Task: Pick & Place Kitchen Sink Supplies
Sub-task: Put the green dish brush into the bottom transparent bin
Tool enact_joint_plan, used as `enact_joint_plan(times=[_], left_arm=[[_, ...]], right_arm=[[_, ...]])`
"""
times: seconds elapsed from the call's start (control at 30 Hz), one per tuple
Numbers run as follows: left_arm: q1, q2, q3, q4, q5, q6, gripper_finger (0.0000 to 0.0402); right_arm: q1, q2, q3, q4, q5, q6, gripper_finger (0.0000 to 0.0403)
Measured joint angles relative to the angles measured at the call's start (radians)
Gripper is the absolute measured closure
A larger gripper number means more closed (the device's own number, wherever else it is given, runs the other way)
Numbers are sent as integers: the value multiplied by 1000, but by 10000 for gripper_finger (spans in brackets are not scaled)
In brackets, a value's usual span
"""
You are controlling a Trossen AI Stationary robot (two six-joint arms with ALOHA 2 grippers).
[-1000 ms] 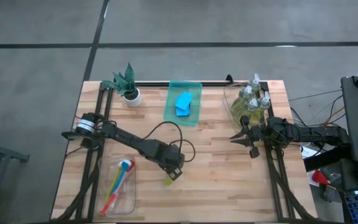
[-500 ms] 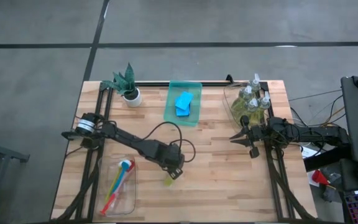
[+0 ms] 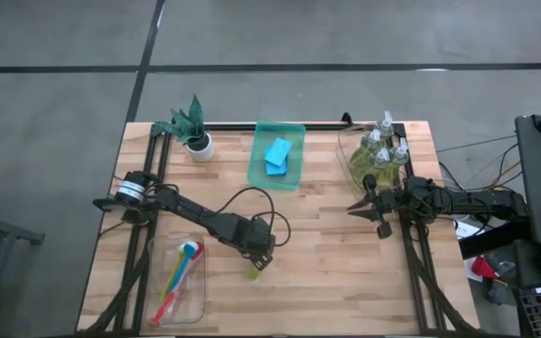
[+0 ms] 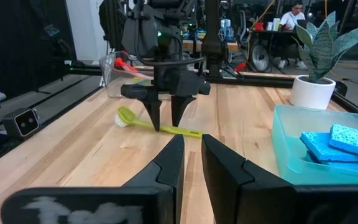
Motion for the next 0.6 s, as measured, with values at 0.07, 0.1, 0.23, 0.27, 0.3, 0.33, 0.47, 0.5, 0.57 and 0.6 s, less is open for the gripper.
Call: enact_joint_plan(times=[0.07,0.1,0.23,0.27,0.3,0.33,0.47,0.5,0.57,0.6], left_arm=[[0,0,0,-2,0,45,185],[0,0,0,-5,0,65,188],[0,0,-3,-16,1,119,215],[0,0,-4,-17,2,131,226],[0,-1,-5,-17,2,145,237],[1,-1,-7,-18,2,156,250],[1,-2,-10,-22,3,219,304],[1,-2,-10,-19,2,227,318],[1,-3,-10,-18,3,229,340],[1,-3,-10,-18,3,229,349]], right_arm=[[0,0,0,0,0,0,351],[0,0,0,0,0,0,351],[0,0,0,0,0,0,351],[0,0,0,0,0,0,351],[0,0,0,0,0,0,351],[0,0,0,0,0,0,351],[0,0,0,0,0,0,351],[0,0,0,0,0,0,351],[0,0,0,0,0,0,351],[0,0,0,0,0,0,351]])
